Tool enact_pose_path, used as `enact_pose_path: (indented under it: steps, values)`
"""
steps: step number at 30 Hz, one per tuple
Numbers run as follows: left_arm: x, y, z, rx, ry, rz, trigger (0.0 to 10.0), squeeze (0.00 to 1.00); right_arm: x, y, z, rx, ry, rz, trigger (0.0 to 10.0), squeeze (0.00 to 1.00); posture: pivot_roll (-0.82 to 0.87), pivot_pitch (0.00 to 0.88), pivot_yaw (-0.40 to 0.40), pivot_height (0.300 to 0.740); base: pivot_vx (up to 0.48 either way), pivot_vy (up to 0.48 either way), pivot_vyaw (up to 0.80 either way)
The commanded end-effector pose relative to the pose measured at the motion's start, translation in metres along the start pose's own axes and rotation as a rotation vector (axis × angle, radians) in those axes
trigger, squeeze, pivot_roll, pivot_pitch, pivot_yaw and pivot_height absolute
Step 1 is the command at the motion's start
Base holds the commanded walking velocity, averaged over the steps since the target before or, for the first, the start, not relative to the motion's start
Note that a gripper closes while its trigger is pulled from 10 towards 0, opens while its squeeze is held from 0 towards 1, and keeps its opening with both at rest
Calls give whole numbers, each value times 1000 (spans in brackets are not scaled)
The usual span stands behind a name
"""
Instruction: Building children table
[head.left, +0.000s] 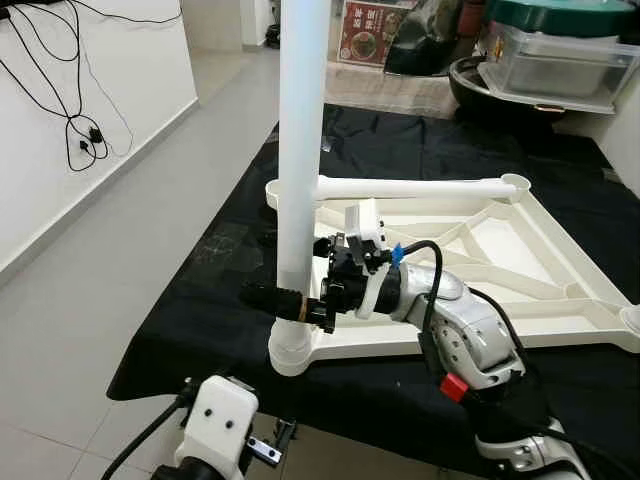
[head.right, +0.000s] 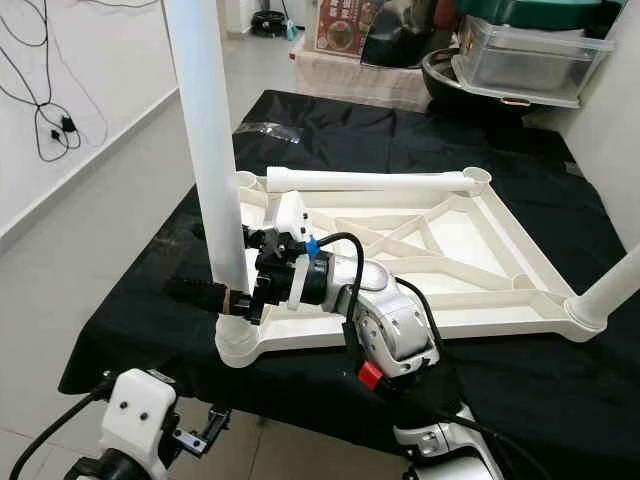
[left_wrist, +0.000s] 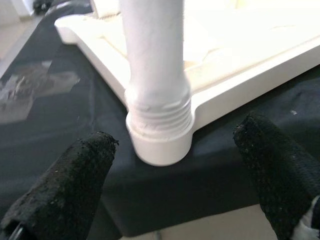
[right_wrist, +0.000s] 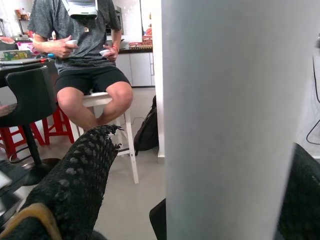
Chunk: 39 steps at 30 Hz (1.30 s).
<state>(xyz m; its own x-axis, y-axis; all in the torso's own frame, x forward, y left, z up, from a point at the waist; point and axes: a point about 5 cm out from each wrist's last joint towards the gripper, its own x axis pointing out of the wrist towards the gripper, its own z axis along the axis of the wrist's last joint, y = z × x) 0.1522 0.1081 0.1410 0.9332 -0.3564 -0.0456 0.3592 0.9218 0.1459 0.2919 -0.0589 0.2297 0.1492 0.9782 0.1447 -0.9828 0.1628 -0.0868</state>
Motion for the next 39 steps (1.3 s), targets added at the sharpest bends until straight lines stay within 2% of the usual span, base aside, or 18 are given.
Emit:
enact_pose_path:
  steps: [1, 5, 9, 24, 25, 26, 27, 28, 29, 39]
  values:
    - [-1, -4, 7, 21, -37, -21, 10000, 0, 4, 1, -3, -20, 18, -3, 10000, 0, 118, 60, -60, 740, 0, 0, 0]
    - [-1, -5, 9, 22, -54, -28, 10000, 0, 4, 1, -9, -18, 33, -17, 10000, 0, 120, 57, -61, 740, 0, 0, 0]
    - [0, -8, 9, 26, -56, -36, 10000, 0, 4, 4, -24, -6, 72, -32, 10000, 0, 117, 60, -61, 740, 0, 0, 0]
    - [0, -9, 10, 35, -62, -34, 10000, 0, 14, 5, -43, 7, 105, -78, 10000, 0, 125, 75, -64, 740, 0, 0, 0]
    - [-1, -9, 10, 35, -61, -33, 10000, 0, 16, 5, -45, 9, 104, -83, 7373, 0, 125, 74, -66, 740, 0, 0, 0]
    - [-1, -9, 10, 35, -61, -33, 10000, 0, 16, 5, -45, 9, 104, -83, 7373, 0, 125, 74, -66, 740, 0, 0, 0]
    - [-1, -9, 10, 35, -60, -33, 10000, 0, 18, 5, -46, 11, 102, -85, 4863, 0, 127, 76, -67, 740, 0, 0, 0]
    - [-1, -9, 10, 35, -60, -33, 10000, 0, 18, 5, -46, 11, 102, -85, 4863, 0, 127, 76, -67, 740, 0, 0, 0]
    - [-1, -8, 9, 34, -58, -31, 10000, 0, 20, 6, -47, 11, 100, -90, 0, 0, 126, 78, -64, 740, 0, 0, 0]
    - [-1, -9, 10, 33, -58, -31, 10000, 0, 21, 6, -49, 9, 95, -106, 0, 0, 123, 82, -66, 740, 0, 0, 0]
